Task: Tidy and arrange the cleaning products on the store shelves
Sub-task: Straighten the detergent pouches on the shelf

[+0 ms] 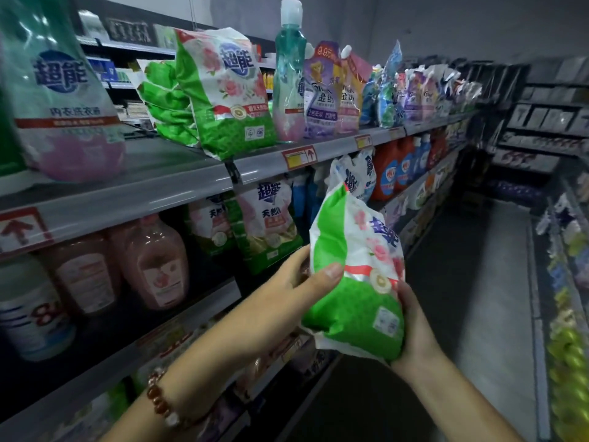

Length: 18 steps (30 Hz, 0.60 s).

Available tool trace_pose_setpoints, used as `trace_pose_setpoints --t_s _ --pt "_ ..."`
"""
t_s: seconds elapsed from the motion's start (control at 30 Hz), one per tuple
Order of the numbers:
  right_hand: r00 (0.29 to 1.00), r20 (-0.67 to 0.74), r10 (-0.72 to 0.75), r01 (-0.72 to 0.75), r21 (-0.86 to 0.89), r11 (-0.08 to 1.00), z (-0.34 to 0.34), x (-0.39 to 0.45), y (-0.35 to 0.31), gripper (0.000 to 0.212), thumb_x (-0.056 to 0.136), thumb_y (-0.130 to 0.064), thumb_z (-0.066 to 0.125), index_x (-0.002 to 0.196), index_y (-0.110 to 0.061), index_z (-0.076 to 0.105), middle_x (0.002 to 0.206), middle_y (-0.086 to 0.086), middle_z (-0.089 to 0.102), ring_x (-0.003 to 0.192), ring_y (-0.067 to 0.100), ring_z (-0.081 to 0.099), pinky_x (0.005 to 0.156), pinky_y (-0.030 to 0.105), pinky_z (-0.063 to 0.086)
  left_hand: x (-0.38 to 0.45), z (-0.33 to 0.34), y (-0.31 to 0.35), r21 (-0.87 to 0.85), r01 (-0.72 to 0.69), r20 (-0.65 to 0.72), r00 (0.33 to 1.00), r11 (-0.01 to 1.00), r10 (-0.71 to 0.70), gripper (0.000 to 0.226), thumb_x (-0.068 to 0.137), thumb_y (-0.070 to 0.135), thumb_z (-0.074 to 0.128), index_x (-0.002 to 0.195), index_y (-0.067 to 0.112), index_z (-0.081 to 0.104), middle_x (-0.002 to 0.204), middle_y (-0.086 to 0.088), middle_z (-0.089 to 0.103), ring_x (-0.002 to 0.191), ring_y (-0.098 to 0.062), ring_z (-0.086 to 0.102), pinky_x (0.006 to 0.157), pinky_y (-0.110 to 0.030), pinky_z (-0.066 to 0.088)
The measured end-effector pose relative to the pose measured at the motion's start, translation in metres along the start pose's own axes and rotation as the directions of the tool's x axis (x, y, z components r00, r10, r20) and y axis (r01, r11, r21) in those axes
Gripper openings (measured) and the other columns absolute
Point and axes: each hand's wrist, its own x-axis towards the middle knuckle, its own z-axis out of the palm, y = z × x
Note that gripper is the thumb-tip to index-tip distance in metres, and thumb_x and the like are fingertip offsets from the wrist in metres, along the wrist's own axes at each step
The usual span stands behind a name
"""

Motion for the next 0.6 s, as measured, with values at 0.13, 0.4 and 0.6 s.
trace_pose_setpoints --t_s 0.13,0.4,0.6 --pt "0.977 -0.142 -0.156 0.099 -0.345 0.933 0.004 0.021 -0.029 0.062 0.077 -0.054 0.072 0.123 -0.013 0.071 0.123 0.021 0.07 0.111 0.041 0.068 0.102 0.06 0.049 0.03 -0.001 0.002 0.005 0.093 -0.062 0.994 0.996 -0.093 0.073 0.083 0.059 0.071 0.144 0.029 0.044 0.127 0.009 0.072 0.111 -0.015 0.072 0.097 -0.036 0.058" --pt "0.963 0.114 -0.244 0.256 -0.671 0.696 0.004 0.053 -0.104 0.042 0.075 -0.053 0.072 0.113 -0.038 0.064 0.09 -0.019 0.078 0.081 0.004 0.076 0.071 0.025 0.06 0.096 0.034 0.005 -0.072 0.042 -0.375 0.924 0.996 -0.067 0.049 0.086 0.029 0.079 0.129 0.016 0.059 0.112 -0.008 0.077 0.1 -0.028 0.076 0.088 -0.04 0.062" --pt "0.943 0.329 -0.048 0.279 -0.704 0.653 0.018 0.097 -0.151 0.041 0.074 -0.048 0.071 0.112 -0.05 0.058 0.095 -0.012 0.079 0.087 0.014 0.077 0.073 0.031 0.06 0.124 0.04 0.015 -0.036 -0.101 -0.607 0.792 0.994 0.058 0.044 0.084 0.022 0.082 0.123 0.008 0.068 0.11 -0.017 0.077 0.101 -0.039 0.074 0.096 -0.056 0.056"
